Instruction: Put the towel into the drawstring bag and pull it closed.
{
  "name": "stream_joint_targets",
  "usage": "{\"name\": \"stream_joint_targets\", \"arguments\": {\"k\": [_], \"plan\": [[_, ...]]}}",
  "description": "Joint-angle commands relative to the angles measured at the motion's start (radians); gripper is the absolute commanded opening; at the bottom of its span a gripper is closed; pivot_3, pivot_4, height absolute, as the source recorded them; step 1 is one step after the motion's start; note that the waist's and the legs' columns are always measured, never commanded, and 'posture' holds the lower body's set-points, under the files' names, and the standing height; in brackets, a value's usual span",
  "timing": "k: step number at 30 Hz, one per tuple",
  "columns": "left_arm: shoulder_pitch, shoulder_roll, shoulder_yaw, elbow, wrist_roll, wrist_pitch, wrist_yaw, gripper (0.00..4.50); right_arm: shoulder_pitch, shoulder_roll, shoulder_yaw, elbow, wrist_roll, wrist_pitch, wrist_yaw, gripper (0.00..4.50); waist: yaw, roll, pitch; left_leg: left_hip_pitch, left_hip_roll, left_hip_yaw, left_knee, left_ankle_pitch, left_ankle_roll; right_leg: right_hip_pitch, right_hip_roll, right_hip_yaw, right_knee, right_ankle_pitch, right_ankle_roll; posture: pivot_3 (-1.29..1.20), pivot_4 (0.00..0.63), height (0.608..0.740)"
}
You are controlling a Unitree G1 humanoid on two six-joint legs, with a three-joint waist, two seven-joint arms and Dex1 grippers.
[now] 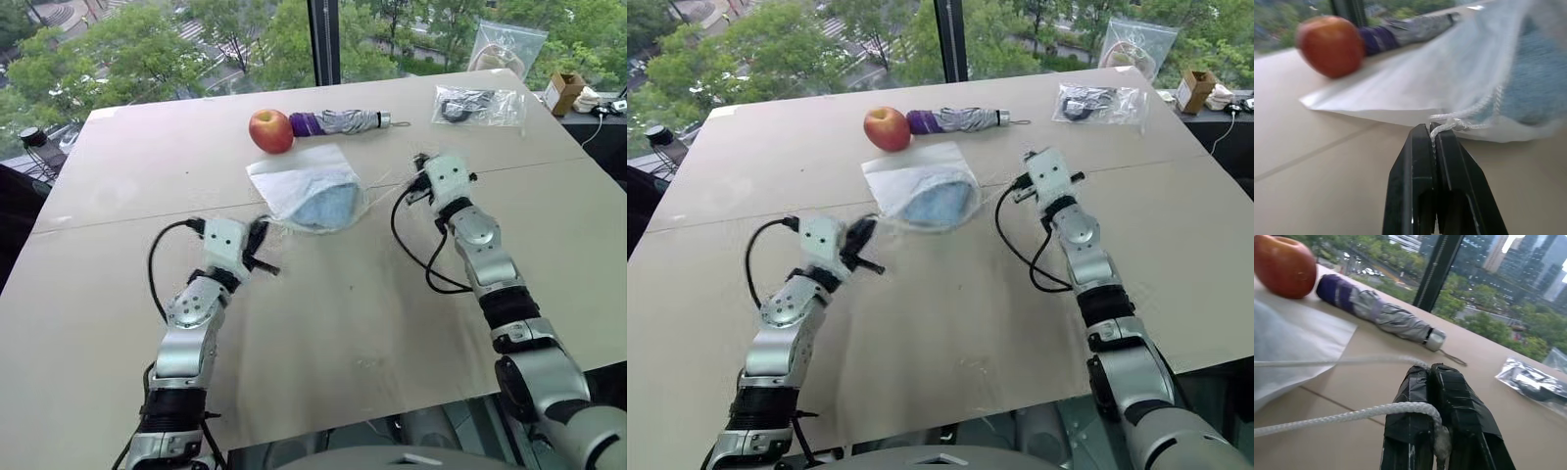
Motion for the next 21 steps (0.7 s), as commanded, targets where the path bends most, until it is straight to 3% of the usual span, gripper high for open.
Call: {"name": "stream_joint_targets", "arguments": {"k": [1, 6, 10, 15, 18, 21], "plan": [[-0.052, 0.054, 0.086, 0.007, 0.149, -0.107, 0.176, 0.04, -0.071, -0.025, -0.105, 0.016, 0.011, -0.041, -0.148, 0.0, 0.001, 0.0, 0.0, 0.0, 0.0, 0.0, 0.0, 0.0, 0.0, 0.0, 0.0, 0.0, 0.0, 0.0, 0.0, 0.0, 0.15, 0.74], [-0.092, 0.094, 0.224, 0.031, 0.265, -0.086, 0.415, 0.04, -0.111, -0.028, -0.23, 0.086, 0.071, -0.008, -0.3, 0.0, -0.004, 0.0, 0.0, 0.0, 0.0, 0.001, 0.0, 0.0, -0.001, 0.0, 0.0, 0.001, 0.0, 0.0, 0.0, 0.0, 0.15, 0.74], [-0.09, 0.069, 0.336, 0.036, 0.255, -0.009, 0.548, 0.04, -0.113, -0.011, -0.325, 0.12, 0.153, 0.057, -0.401, 0.0, -0.007, 0.0, 0.0, 0.0, 0.0, 0.001, -0.001, 0.0, -0.001, -0.001, 0.0, 0.001, 0.0, 0.0, 0.0, 0.0, 0.15, 0.74], [-0.095, 0.038, 0.388, 0.034, 0.214, 0.044, 0.606, 0.04, -0.106, 0.018, -0.386, 0.12, 0.247, 0.144, -0.459, 0.0, -0.007, 0.0, 0.0, 0.0, 0.001, 0.002, -0.002, -0.001, 0.001, -0.002, 0.0, 0.002, 0.001, 0.0, 0.0, 0.0, 0.15, 0.74], [-0.103, 0.033, 0.376, 0.042, 0.17, 0.04, 0.583, 0.04, -0.104, 0.024, -0.375, 0.106, 0.281, 0.164, -0.434, 0.0, -0.007, 0.0, 0.0, 0.0, 0.001, 0.002, -0.002, -0.001, 0.001, -0.002, 0.0, 0.002, 0.001, 0.001, 0.001, 0.0, 0.15, 0.74], [-0.117, 0.024, 0.296, 0.053, 0.048, 0.016, 0.421, 0.04, -0.104, 0.04, -0.282, 0.042, 0.368, 0.197, -0.133, 0.0, -0.009, 0.0, 0.0, 0.0, 0.001, 0.002, -0.001, -0.001, 0.001, -0.001, 0.0, 0.002, 0.001, 0.001, 0.001, 0.0, 0.15, 0.74]]}}
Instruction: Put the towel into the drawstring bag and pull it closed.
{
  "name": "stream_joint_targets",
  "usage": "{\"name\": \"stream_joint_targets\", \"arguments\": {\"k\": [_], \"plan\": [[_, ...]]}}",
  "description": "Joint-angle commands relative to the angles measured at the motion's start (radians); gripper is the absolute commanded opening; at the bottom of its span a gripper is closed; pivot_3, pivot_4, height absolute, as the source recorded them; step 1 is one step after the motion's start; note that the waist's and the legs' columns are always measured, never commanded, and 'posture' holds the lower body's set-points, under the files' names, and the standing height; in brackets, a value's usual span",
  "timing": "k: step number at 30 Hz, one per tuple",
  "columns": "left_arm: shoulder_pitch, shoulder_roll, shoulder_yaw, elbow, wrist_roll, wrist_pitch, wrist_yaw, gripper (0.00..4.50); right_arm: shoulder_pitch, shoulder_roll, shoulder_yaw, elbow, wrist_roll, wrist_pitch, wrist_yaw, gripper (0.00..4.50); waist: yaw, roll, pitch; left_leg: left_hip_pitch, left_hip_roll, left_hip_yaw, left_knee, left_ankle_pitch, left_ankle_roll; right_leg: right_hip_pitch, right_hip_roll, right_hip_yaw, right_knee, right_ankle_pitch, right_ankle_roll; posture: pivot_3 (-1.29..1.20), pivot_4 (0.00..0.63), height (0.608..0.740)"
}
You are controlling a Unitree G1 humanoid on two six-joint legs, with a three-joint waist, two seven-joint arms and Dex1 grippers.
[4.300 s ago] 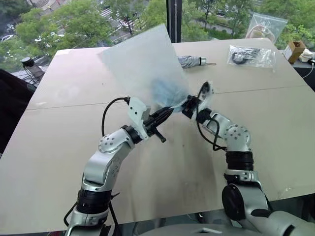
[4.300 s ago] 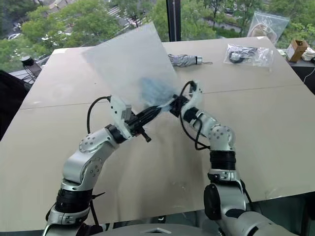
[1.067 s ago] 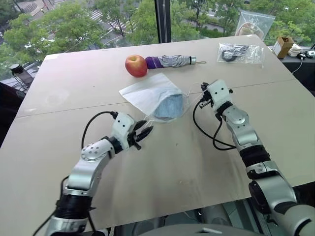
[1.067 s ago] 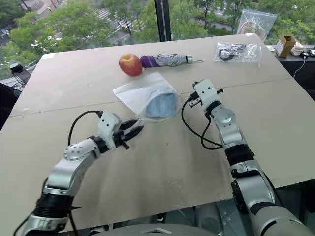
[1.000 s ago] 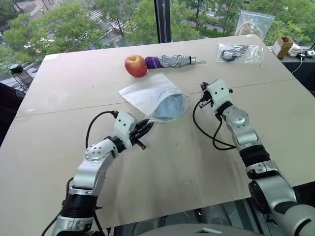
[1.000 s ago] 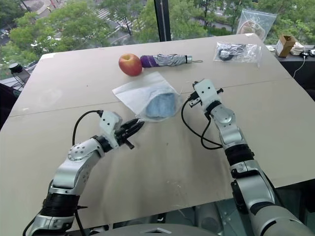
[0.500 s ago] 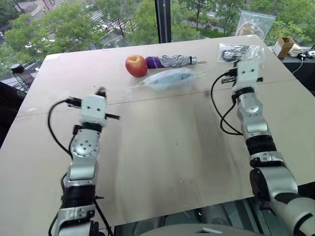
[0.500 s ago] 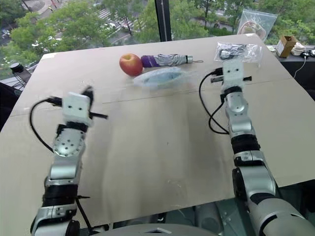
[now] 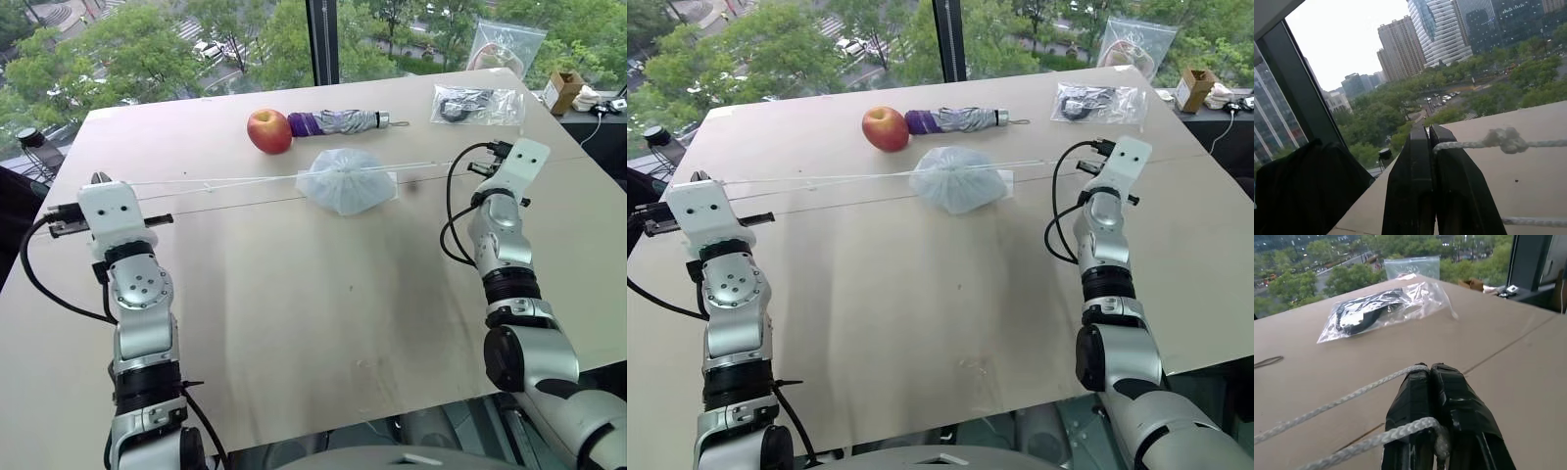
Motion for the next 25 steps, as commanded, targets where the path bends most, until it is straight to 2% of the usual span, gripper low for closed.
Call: {"name": "stream_joint_targets", "arguments": {"k": [1, 3, 5, 6, 7, 9, 11, 15, 19, 25], "plan": [[-0.005, 0.017, -0.006, 0.007, -0.137, -0.011, -0.18, 0.04, 0.015, -0.034, 0.063, -0.145, 0.089, 0.015, 0.352, 0.0, -0.002, 0.0, 0.0, 0.0, 0.0, 0.001, 0.0, 0.0, 0.0, 0.0, 0.0, 0.0, 0.0, 0.0, 0.0, 0.0, 0.15, 0.74], [0.026, 0.037, -0.122, -0.033, -0.211, 0.0, -0.397, 0.04, 0.098, -0.082, 0.199, -0.296, 0.122, 0.062, 0.647, 0.0, -0.002, 0.0, 0.0, 0.0, 0.0, 0.001, 0.0, 0.0, 0.0, 0.0, 0.001, 0.0, 0.0, 0.0, 0.0, 0.0, 0.15, 0.74], [0.086, 0.083, -0.229, -0.102, -0.286, 0.035, -0.626, 0.04, 0.197, -0.181, 0.311, -0.431, 0.14, 0.126, 0.894, 0.0, 0.0, 0.0, 0.0, -0.001, 0.0, 0.002, 0.0, 0.0, 0.0, 0.0, 0.001, -0.001, -0.001, 0.0, 0.0, 0.0, 0.15, 0.74], [0.107, 0.104, -0.258, -0.124, -0.31, 0.051, -0.697, 0.55, 0.229, -0.22, 0.341, -0.472, 0.147, 0.152, 0.969, 0.65, -0.001, 0.0, 0.0, -0.001, 0.001, 0.001, 0.001, -0.001, 0.001, 0.001, 0.001, -0.002, -0.002, 0.0, 0.0, 0.0, 0.15, 0.74], [0.147, 0.144, -0.281, -0.149, -0.333, 0.084, -0.772, 0.89, 0.282, -0.292, 0.372, -0.515, 0.152, 0.17, 1.074, 1.0, -0.002, 0.0, 0.0, -0.001, 0.001, 0.001, 0.001, -0.001, 0.002, 0.001, 0.0, -0.001, -0.004, 0.0, 0.0, 0.0, 0.15, 0.74], [0.219, 0.2, -0.28, -0.177, -0.368, 0.132, -0.862, 1.64, 0.362, -0.404, 0.387, -0.538, 0.138, 0.177, 1.198, 1.78, -0.001, 0.0, 0.0, -0.002, 0.001, 0.001, 0.001, -0.002, 0.003, 0.001, 0.0, -0.001, -0.005, 0.0, 0.0, 0.0, 0.15, 0.74], [0.291, 0.25, -0.228, -0.179, -0.398, 0.158, -0.903, 2.7, 0.42, -0.503, 0.363, -0.517, 0.145, 0.185, 1.28, 2.87, 0.002, 0.002, 0.001, -0.002, 0.001, 0.001, 0.0, -0.003, 0.004, 0.002, 0.0, -0.001, -0.007, 0.0, 0.0, 0.0, 0.15, 0.74], [0.417, 0.345, -0.068, -0.168, -0.489, 0.253, -0.974, 4.42, 0.476, -0.626, 0.288, -0.421, 0.145, 0.123, 1.365, 4.5, -0.002, 0.002, 0.002, -0.001, 0.003, 0.003, 0.0, -0.003, 0.004, 0.001, 0.002, 0.002, -0.007, 0.0, 0.0, 0.0, 0.15, 0.74], [0.579, 0.401, 0.062, -0.208, -0.53, 0.308, -1.049, 4.47, 0.49, -0.674, 0.195, -0.336, 0.154, 0.061, 1.398, 4.5, 0.001, 0.002, 0.002, 0.003, 0.009, 0.005, 0.002, -0.003, 0.004, 0.006, 0.005, 0.001, -0.008, -0.001, 0.002, 0.0, 0.15, 0.74], [0.606, 0.385, 0.059, -0.281, -0.531, 0.316, -1.05, 4.47, 0.497, -0.645, 0.125, -0.324, 0.218, 0.083, 1.434, 4.5, 0.012, 0.001, 0.002, 0.002, 0.018, 0.011, 0.006, -0.003, 0.004, 0.011, 0.007, -0.005, -0.012, 0.003, -0.003, 0.0, 0.15, 0.74]]}}
